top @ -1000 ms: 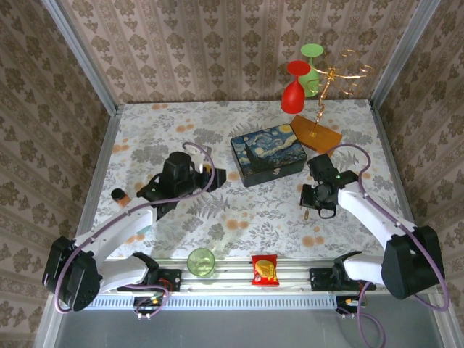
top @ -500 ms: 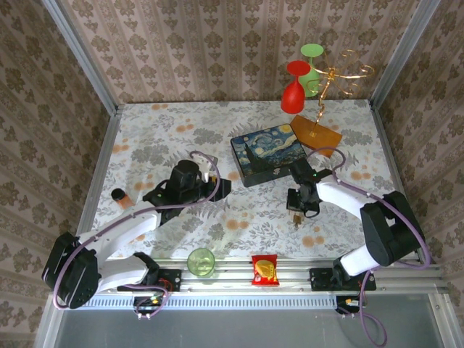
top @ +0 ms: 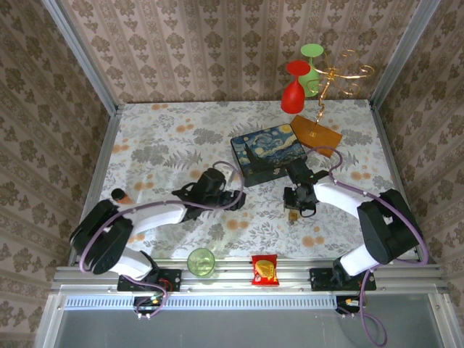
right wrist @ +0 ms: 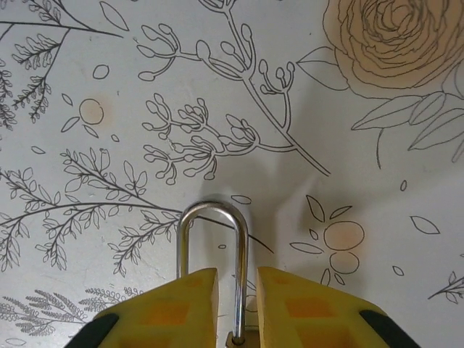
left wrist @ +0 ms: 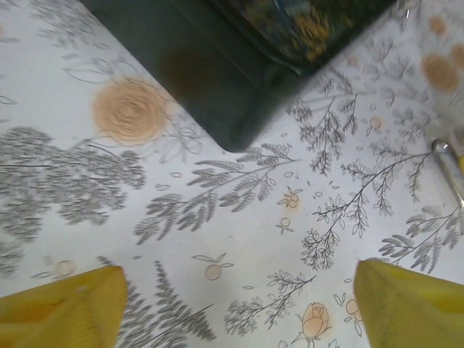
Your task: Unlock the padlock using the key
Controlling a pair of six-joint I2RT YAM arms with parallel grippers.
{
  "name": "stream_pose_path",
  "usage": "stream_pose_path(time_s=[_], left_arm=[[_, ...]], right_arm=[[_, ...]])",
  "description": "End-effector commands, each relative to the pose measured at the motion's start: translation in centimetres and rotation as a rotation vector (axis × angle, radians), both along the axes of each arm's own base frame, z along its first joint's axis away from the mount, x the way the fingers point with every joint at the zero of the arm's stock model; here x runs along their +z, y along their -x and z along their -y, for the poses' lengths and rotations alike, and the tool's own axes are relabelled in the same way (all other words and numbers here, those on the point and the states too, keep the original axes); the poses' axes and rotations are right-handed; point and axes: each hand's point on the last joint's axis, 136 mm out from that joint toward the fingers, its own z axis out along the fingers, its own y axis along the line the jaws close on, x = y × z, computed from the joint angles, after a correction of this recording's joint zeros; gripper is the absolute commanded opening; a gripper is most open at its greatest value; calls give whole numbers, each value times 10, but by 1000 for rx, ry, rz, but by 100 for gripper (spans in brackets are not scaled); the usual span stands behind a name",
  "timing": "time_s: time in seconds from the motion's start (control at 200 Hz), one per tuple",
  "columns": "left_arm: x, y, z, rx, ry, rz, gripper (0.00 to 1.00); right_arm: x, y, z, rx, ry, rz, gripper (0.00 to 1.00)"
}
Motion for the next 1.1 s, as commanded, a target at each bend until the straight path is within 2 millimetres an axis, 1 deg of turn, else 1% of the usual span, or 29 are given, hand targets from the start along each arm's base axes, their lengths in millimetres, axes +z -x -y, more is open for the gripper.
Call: stream_pose_path(time_s=[0.0,0.055,0.105,0.135,0.19,0.21,0.295,0.38,0.515,0.595,0.645,0.705,0.75,0.76,0.78,0.81,0.825,0.835,0.85,0.87,0.88,0.925,0.95,0.975,1.035,1.095], left_arm=[[10,-32,21,47,-7,119,85],[0,-41,27,56,-31,118,85],[-4,-52,33,70,-39,132,86],[-10,-58,35,80,-53,134,86],[-15,-69,38,107,-62,137,86],[-17,-73,38,118,-67,141,86],[-19,-87,37,164,-66,158,86],[-21,-100,25,221,-67,149,84],[-20,-108,-3,298,-78,168,80],[-19,-113,-18,323,-73,156,80],[-16,-114,-26,335,-68,154,80],[-8,-110,-30,324,-62,163,79],[5,-105,-32,314,-49,190,79],[5,-103,-32,310,-50,192,79],[12,-100,-34,307,-41,207,79],[25,-95,-37,299,-28,233,80],[32,-93,-39,295,-22,246,80],[36,-92,-41,295,-19,254,80],[40,-89,-44,292,-23,264,81],[51,-87,-48,293,-22,285,82],[56,-86,-51,294,-24,294,83],[72,-82,-69,307,-51,315,85],[79,-80,-80,322,-69,319,94],[84,-81,-95,347,-94,324,99],[96,-78,-127,379,-159,342,100],[107,-75,-153,386,-230,422,100]], right_arm=[[9,-2,3,-2,14,46,23],[12,-4,4,-5,13,61,25],[16,-6,5,-10,16,81,26],[20,-8,6,-13,16,100,26],[24,-11,10,-25,23,134,27],[34,-13,11,-33,14,170,27],[50,-17,14,-52,-10,243,29],[65,-18,18,-80,-39,307,29],[80,-15,28,-108,-62,368,31],[85,-15,34,-118,-67,391,36],[87,-16,38,-126,-67,403,42],[91,-19,43,-132,-62,419,51],[97,-23,48,-138,-56,441,57],[98,-24,49,-138,-53,447,62],[102,-26,53,-143,-46,462,71],[107,-30,57,-151,-35,485,78],[110,-31,60,-156,-26,498,87],[111,-33,63,-161,-19,504,92],[114,-35,66,-168,-11,517,94],[116,-37,70,-176,0,532,96],[117,-39,72,-180,3,539,99],[120,-46,83,-192,29,568,100],[120,-49,90,-203,51,578,100],[120,-52,97,-211,77,587,100],[121,-57,120,-250,157,614,100],[125,-61,139,-282,225,674,100]])
